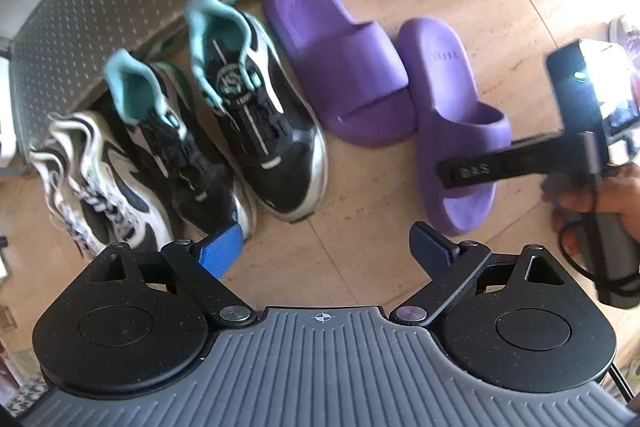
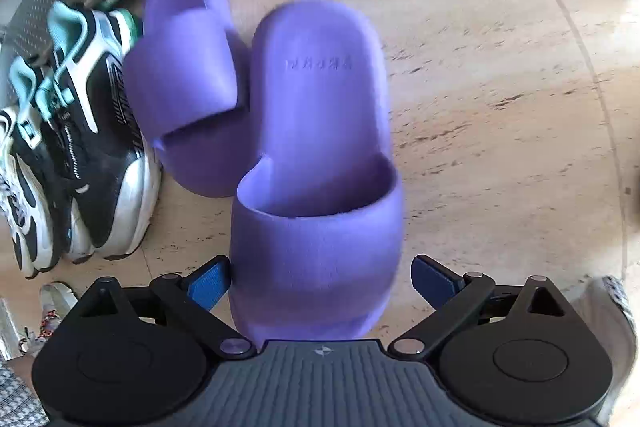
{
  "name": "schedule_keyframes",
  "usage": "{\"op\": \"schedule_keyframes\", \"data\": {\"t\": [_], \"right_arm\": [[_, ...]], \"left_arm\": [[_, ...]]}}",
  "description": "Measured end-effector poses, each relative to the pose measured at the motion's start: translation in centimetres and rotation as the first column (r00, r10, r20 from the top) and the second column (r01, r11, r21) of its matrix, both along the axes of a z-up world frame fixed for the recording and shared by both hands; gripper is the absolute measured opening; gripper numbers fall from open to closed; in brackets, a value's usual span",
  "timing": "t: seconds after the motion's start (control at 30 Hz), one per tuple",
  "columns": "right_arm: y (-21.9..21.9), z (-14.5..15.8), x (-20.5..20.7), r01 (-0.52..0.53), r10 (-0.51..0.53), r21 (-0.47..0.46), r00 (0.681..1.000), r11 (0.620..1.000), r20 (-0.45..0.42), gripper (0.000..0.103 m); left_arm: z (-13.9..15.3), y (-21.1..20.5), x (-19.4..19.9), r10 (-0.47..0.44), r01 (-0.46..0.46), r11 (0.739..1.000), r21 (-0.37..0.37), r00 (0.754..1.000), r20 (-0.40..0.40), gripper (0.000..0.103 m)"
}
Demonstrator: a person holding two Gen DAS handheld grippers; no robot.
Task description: Organize scattered shoes
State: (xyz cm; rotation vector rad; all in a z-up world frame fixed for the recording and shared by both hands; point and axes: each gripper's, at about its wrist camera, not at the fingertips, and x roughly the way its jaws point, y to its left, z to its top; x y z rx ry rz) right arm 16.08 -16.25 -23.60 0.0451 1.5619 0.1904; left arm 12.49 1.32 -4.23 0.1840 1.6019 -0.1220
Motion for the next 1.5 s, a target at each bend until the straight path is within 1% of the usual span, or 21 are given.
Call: {"op": "schedule_keyframes", "data": {"t": [0.03, 0.1, 0.17, 0.27, 0.4, 0.47, 0.53, 0.63, 0.7, 0.87, 0.93, 1.0, 1.1, 1.17, 1.23, 1.3, 1.33, 1.4, 1.43, 1.47, 1.5], "right_arm": [[0.3, 0.0, 0.0, -0.016, 0.016, -0.009, 1.0, 1.0, 0.008, 0.095], [1.4, 0.5, -0.5, -0.083, 0.088, -0.079, 0.995, 0.993, 0.056, 0.093], [1.7, 1.5, -0.4, -0.124, 0.136, -0.13, 0.987, 0.984, 0.087, 0.091], [0.9, 2.9, 0.7, -0.125, 0.146, -0.17, 0.982, 0.978, 0.121, 0.091], [0.1, 4.1, 3.3, -0.171, 0.215, -0.27, 0.966, 0.948, 0.141, 0.091], [0.2, 4.3, 4.6, -0.192, 0.241, -0.285, 0.959, 0.939, 0.15, 0.091], [0.8, 4.4, 5.6, -0.215, 0.267, -0.283, 0.95, 0.935, 0.16, 0.091], [2.8, 4.1, 7.0, -0.277, 0.332, -0.287, 0.929, 0.917, 0.162, 0.091], [4.6, 3.8, 8.3, -0.32, 0.376, -0.297, 0.914, 0.899, 0.152, 0.091], [7.0, 3.2, 9.9, -0.396, 0.461, -0.335, 0.876, 0.855, 0.143, 0.092], [7.5, 2.8, 10.1, -0.403, 0.467, -0.328, 0.873, 0.854, 0.142, 0.094], [7.4, 2.3, 10.2, -0.39, 0.443, -0.319, 0.89, 0.864, 0.112, 0.094], [6.9, 2.8, 9.7, -0.382, 0.441, -0.336, 0.89, 0.861, 0.115, 0.095], [5.9, 4.1, 9.1, -0.373, 0.436, -0.325, 0.889, 0.869, 0.143, 0.095], [4.9, 5.2, 8.8, -0.356, 0.417, -0.309, 0.895, 0.882, 0.159, 0.095], [3.3, 6.8, 8.2, -0.321, 0.379, -0.282, 0.908, 0.904, 0.18, 0.095], [3.3, 7.1, 8.0, -0.312, 0.369, -0.277, 0.911, 0.909, 0.184, 0.095], [1.8, 8.1, 7.0, -0.286, 0.339, -0.26, 0.923, 0.922, 0.185, 0.089], [1.3, 8.2, 6.4, -0.28, 0.329, -0.26, 0.929, 0.924, 0.167, 0.079], [1.0, 8.0, 6.0, -0.277, 0.322, -0.261, 0.935, 0.925, 0.147, 0.066], [0.7, 7.7, 5.8, -0.274, 0.317, -0.262, 0.938, 0.925, 0.139, 0.059]], "left_arm": [[-0.3, 0.0, -0.1, -0.004, 0.004, 1.0, -0.002, 1.0, -0.012, 0.094], [-0.6, -0.1, -0.4, -0.018, 0.019, 1.0, 0.004, 0.999, -0.027, 0.094], [-0.8, -0.3, -0.7, -0.031, 0.032, 0.999, 0.013, 0.999, -0.034, 0.094], [-1.1, -0.8, -1.2, -0.043, 0.043, 0.999, -0.007, 0.997, -0.063, 0.094], [-1.0, -1.4, -1.6, -0.066, 0.063, 0.997, -0.037, 0.995, -0.078, 0.094], [-0.6, -1.6, -1.6, -0.078, 0.075, 0.996, -0.043, 0.995, -0.063, 0.094], [-0.3, -1.4, -1.4, -0.065, 0.063, 0.997, -0.048, 0.996, -0.053, 0.094], [-0.2, -0.8, -1.1, -0.029, 0.027, 0.999, -0.047, 0.998, -0.052, 0.094], [-0.2, -0.4, -0.8, -0.011, 0.009, 0.999, -0.047, 0.999, -0.05, 0.094], [0.2, -0.1, -0.5, 0.004, -0.007, 0.998, -0.062, 0.999, -0.04, 0.094], [0.2, -0.1, -0.5, 0.004, -0.006, 0.998, -0.069, 0.999, -0.038, 0.094], [0.3, 0.0, -0.4, 0.006, -0.008, 0.998, -0.068, 0.999, -0.036, 0.094], [0.5, 0.1, -0.2, 0.011, -0.012, 0.998, -0.064, 1.0, -0.027, 0.094], [0.8, 0.1, 0.0, 0.014, -0.015, 0.998, -0.062, 1.0, -0.014, 0.094], [1.0, 0.1, 0.0, 0.016, -0.016, 0.998, -0.06, 1.0, -0.003, 0.094], [1.1, 0.1, 0.0, 0.017, -0.017, 0.999, -0.052, 1.0, 0.007, 0.094], [1.1, 0.2, 0.0, 0.018, -0.018, 0.999, -0.046, 1.0, 0.009, 0.094], [1.1, 0.2, -0.1, 0.021, -0.021, 0.999, -0.034, 1.0, 0.011, 0.094], [1.0, 0.3, -0.1, 0.023, -0.022, 0.999, -0.029, 1.0, 0.012, 0.094], [1.0, 0.4, -0.2, 0.024, -0.024, 0.999, -0.022, 1.0, 0.012, 0.094], [1.0, 0.5, -0.3, 0.024, -0.024, 1.0, -0.018, 1.0, 0.013, 0.094]]}}
